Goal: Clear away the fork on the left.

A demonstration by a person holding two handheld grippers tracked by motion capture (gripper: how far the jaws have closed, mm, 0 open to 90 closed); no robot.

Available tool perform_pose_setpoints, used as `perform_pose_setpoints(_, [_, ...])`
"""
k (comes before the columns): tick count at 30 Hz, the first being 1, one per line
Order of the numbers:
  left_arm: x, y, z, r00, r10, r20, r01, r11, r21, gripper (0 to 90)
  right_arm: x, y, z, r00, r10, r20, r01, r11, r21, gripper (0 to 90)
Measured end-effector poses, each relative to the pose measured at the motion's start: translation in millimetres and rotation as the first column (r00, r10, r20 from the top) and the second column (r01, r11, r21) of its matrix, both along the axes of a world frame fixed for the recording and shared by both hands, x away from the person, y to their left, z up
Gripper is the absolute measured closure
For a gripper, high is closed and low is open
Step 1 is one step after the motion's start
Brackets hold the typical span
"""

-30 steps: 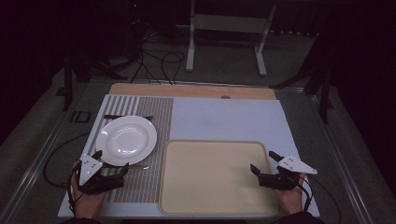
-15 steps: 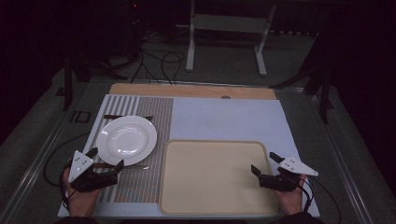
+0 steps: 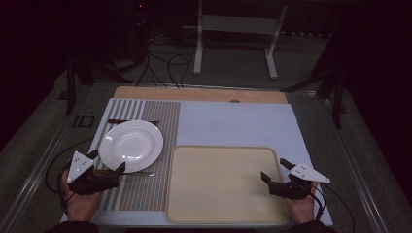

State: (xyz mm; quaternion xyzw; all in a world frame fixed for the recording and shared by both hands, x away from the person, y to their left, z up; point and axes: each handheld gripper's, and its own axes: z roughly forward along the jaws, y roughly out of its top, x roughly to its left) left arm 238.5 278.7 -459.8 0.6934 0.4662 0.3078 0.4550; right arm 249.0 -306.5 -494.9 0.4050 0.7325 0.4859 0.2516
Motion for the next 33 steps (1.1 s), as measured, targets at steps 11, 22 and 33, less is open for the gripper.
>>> perform_pose_setpoints(11, [11.1, 8.3, 8.7, 1.0, 0.001, 0.0, -0.001, 0.9999, 0.012, 0.0, 0.2, 0.4, -0.4, 1.0, 0.001, 0.003, -0.001, 1.0, -0.002, 8.7])
perform_pose_setpoints(22, [19.0, 18.5, 18.6, 0.9991, 0.013, 0.04, -0.014, 0.9998, 0.011, 0.0, -0.4, 0.1, 0.0, 1.0, -0.004, 0.004, 0.004, 1.0, 0.002, 8.7])
perform_pose_setpoints(33, [29.9, 26.5, 15.9, 0.9996, 0.01, 0.025, -0.01, 0.9999, 0.005, 0.0, -0.6, 0.0, 0.2, 1.0, -0.007, 0.007, 0.007, 1.0, 0.003, 8.6])
